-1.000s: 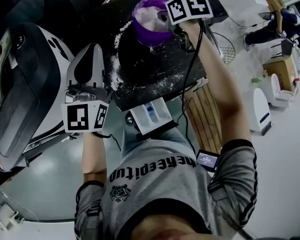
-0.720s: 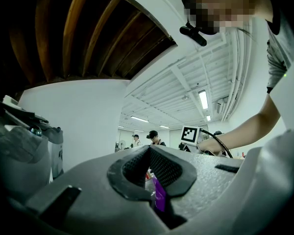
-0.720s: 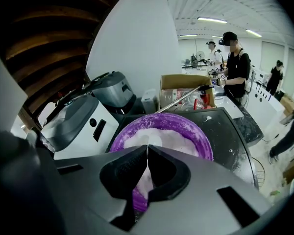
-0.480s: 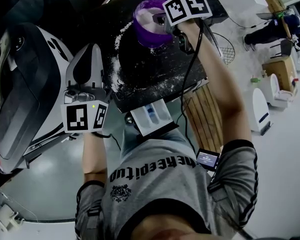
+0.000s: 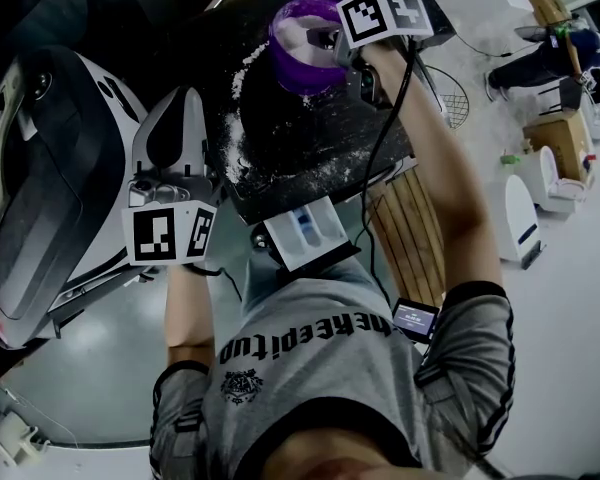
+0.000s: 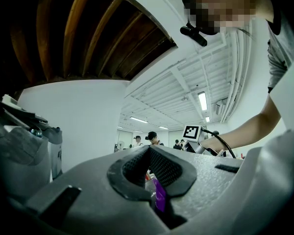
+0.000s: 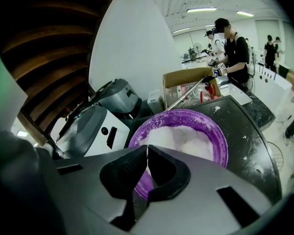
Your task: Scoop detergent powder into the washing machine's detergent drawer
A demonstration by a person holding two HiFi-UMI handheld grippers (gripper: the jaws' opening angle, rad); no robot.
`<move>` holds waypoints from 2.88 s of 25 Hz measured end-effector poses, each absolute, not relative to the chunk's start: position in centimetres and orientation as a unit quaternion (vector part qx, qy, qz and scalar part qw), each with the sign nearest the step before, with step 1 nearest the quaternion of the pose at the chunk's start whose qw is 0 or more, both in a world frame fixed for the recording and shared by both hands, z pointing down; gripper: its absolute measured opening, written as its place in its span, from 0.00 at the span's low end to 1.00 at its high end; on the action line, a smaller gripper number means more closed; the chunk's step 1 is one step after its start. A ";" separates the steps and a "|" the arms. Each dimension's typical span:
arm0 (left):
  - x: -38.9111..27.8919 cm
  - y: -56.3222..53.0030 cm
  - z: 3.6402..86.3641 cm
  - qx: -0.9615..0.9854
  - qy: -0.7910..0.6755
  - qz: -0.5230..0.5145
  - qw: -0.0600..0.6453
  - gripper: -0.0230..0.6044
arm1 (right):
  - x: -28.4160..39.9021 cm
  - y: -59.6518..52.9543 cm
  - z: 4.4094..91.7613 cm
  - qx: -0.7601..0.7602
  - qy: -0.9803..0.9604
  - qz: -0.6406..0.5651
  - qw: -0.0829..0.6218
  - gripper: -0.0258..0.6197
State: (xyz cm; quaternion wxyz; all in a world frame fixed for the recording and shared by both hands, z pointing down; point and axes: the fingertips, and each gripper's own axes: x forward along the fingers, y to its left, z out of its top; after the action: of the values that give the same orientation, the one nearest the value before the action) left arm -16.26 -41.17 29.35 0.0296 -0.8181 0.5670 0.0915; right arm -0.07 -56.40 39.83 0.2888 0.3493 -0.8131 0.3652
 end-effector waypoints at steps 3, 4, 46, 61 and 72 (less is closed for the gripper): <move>-16.4 -41.0 29.2 -0.818 0.567 0.093 0.030 0.04 | 0.3 -56.2 39.2 0.355 -0.810 0.389 0.258 0.05; -16.4 -41.0 29.2 -0.818 0.567 0.094 0.030 0.04 | 0.4 -56.2 39.1 0.358 -0.810 0.393 0.249 0.05; -14.8 -39.2 27.5 -0.860 0.499 0.095 0.046 0.04 | 6.5 -51.2 37.4 0.406 -0.755 0.508 -0.085 0.05; -12.7 -37.3 28.6 -0.877 0.471 0.084 0.041 0.04 | 7.8 -44.3 36.0 0.392 -0.763 0.489 -0.157 0.05; -9.3 -32.2 28.6 -0.867 0.491 0.073 0.041 0.04 | 9.0 -37.1 37.9 0.370 -0.771 0.497 -0.145 0.05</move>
State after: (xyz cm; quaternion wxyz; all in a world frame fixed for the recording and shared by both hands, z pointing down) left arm -9.27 -32.22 28.61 0.0410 -0.8670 0.4911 0.0735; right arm 8.96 -37.13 37.95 -0.1450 0.3704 -0.7713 0.4969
